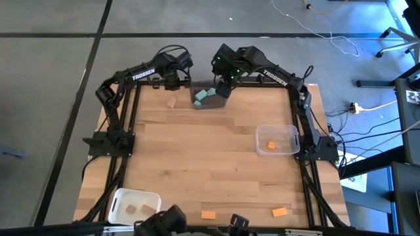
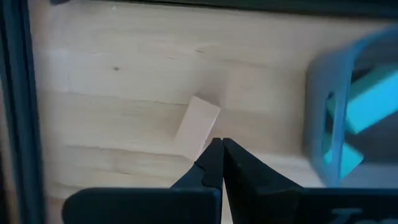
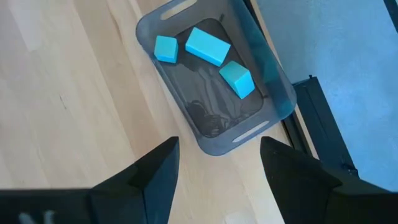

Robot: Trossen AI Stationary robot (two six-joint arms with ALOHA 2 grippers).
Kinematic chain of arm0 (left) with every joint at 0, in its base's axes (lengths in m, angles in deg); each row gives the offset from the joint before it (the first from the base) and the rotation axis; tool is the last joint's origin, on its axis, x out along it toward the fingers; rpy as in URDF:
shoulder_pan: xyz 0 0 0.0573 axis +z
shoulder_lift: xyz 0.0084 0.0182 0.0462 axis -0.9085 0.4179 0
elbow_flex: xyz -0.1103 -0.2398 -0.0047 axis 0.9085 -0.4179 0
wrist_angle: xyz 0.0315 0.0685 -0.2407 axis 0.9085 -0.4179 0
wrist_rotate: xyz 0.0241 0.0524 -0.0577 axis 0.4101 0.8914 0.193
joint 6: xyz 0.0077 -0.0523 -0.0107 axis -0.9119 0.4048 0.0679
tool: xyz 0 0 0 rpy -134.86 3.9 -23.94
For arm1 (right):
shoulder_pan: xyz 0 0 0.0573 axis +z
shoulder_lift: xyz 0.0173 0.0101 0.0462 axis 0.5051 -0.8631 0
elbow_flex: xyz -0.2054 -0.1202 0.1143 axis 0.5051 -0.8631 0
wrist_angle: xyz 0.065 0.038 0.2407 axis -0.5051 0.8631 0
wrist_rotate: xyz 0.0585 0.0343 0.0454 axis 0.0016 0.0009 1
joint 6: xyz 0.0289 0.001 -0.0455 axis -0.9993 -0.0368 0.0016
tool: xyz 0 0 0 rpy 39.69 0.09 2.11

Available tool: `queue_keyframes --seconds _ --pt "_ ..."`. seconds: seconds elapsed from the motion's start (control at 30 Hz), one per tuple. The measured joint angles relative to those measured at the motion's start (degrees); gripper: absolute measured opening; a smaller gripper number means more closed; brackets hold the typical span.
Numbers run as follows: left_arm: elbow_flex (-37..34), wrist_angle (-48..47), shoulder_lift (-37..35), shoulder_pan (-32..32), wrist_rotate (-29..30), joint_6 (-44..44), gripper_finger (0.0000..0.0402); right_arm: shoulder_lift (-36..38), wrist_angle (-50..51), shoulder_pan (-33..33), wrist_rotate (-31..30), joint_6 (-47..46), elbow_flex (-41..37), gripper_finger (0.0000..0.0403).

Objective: Sort & place blocks by color
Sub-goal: Put the brown block into the white bin

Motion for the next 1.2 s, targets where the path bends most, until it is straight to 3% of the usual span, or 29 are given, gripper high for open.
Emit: queue_keyframes --seconds 0.3,0.9,0.97,1.1,1.2 --pt "0.0 0.2 0.0 -0.9 -0.1 5.8 0.0000 0.0 -3.1 0.0 0.2 0.1 0.0 0.0225" --pt "-4.2 -2.2 0.0 -1.9 -1.5 5.6 0.0000 0.0 -15.1 0.0 0.2 0.1 0.0 0.0225" --pt "-5.4 -1.3 0.0 -1.8 -4.4 3.5 0.0000 0.0 -16.0 0.0 0.2 0.0 0.0 0.0225" --pt "-7.5 1.3 0.0 -1.8 -8.0 -10.7 0.0009 0.0 -17.2 0.0 0.2 0.1 0.0 0.0225" --pt "-8.4 2.1 0.0 -1.8 -8.5 -11.2 0.0035 -0.1 -17.5 0.0 0.2 0.0 0.0 0.0225"
